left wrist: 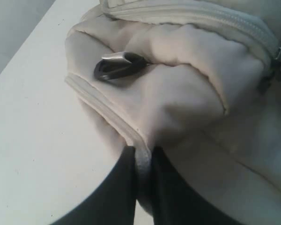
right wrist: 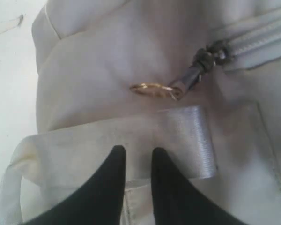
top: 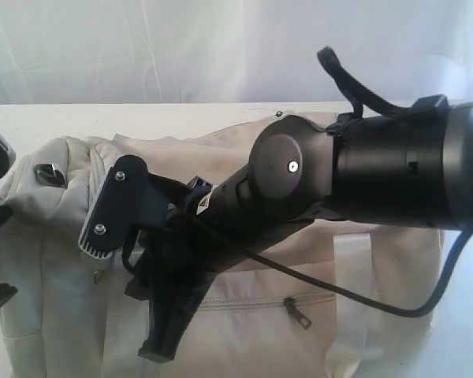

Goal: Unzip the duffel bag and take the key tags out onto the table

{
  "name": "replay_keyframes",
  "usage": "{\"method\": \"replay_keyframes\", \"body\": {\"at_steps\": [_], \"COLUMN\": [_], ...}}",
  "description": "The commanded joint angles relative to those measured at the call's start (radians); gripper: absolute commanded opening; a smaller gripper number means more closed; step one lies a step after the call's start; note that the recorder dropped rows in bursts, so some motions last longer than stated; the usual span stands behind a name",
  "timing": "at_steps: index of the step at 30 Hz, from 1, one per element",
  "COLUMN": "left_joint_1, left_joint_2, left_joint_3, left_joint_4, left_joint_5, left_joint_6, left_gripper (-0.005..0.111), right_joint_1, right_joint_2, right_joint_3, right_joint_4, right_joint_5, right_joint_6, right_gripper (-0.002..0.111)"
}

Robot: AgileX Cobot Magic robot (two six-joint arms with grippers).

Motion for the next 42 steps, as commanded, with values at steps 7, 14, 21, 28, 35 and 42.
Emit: {"method": "replay_keyframes", "body": {"at_steps": [7,14,21,28,35,42], "left_joint_1": [0.001,0.001,0.001,0.001,0.001,0.001], "left_joint_2": [-0.013,-0.013,-0.021,-0.094,-0.130,-0.130], "left_joint_3": [0.001,0.001,-0.001,-0.001,-0.001,-0.001], "left_joint_4": [0.032,0.032,0.032,0.032,0.032,0.030], "left_joint_5": [0.025,0.024,0.024,0.026,0.030,0.030], "left_joint_6": [-0.003,-0.003,-0.003,-0.003,-0.003,-0.003], "left_gripper": [0.000,0.000,0.000,0.000,0.000,0.000], "right_joint_1": [-0.002,0.001,0.059,0.088,0.088,0.088], "right_joint_2": [-0.002,-0.009,-0.011,0.022,0.041,0.041], "right_joint_3": [0.004,0.004,0.004,0.004,0.004,0.004], "right_joint_4": [0.004,0.090,0.095,0.092,0.092,0.092], "right_joint_5": [-0.006,-0.057,-0.141,-0.218,-0.300,-0.341], "right_joint_6": [0.060,0.045,0.035,0.042,0.092,0.109], "right_gripper": [0.023,0.026,0.035,0.040,0.040,0.036]}}
